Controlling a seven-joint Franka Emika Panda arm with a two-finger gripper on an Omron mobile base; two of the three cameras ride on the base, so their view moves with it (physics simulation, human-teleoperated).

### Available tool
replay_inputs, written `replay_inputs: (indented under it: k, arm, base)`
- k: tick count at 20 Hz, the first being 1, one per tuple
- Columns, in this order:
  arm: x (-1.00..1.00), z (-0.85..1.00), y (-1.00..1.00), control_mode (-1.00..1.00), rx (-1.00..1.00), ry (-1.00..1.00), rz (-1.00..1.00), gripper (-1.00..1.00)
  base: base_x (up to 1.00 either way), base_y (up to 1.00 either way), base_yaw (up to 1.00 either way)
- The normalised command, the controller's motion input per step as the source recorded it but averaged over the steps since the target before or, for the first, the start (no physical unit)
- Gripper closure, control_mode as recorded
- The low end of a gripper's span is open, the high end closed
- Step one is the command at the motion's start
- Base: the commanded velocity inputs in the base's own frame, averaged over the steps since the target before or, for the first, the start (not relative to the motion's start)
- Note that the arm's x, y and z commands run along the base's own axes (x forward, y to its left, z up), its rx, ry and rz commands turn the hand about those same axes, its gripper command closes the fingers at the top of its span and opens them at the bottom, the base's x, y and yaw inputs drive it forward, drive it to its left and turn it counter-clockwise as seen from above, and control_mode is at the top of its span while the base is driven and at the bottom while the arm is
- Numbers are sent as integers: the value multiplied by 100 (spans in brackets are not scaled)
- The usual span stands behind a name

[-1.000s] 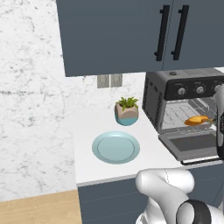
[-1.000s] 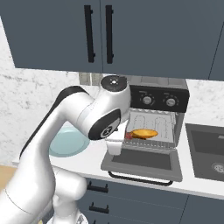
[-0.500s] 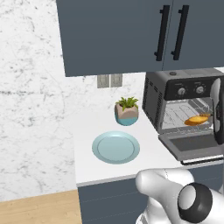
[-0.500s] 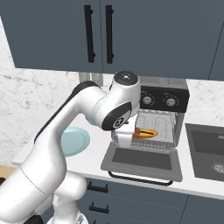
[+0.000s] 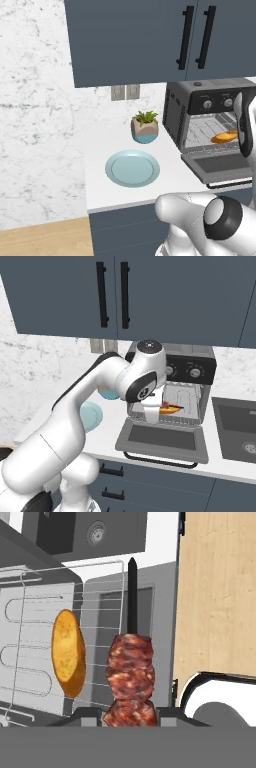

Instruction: Pick up the kebab skewer and baguette bread, and place them inside the toaster oven. Close the toaster oven door and start by setting the timer.

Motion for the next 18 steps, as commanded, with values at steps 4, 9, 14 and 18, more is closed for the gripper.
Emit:
replay_inputs:
  k: [4,9,14,18]
  arm:
    - [18,-13,-26,-100,-3,1,-1,100]
    - [31,-15,-11,-100,-4,0,0,100]
    - [43,-17,0,-100,-1,0,0,100]
    - [30,-12,0,-100,0,4,0,100]
  base:
    - [0,0,0]
    - [0,0,0]
    - [0,0,0]
    - [0,0,0]
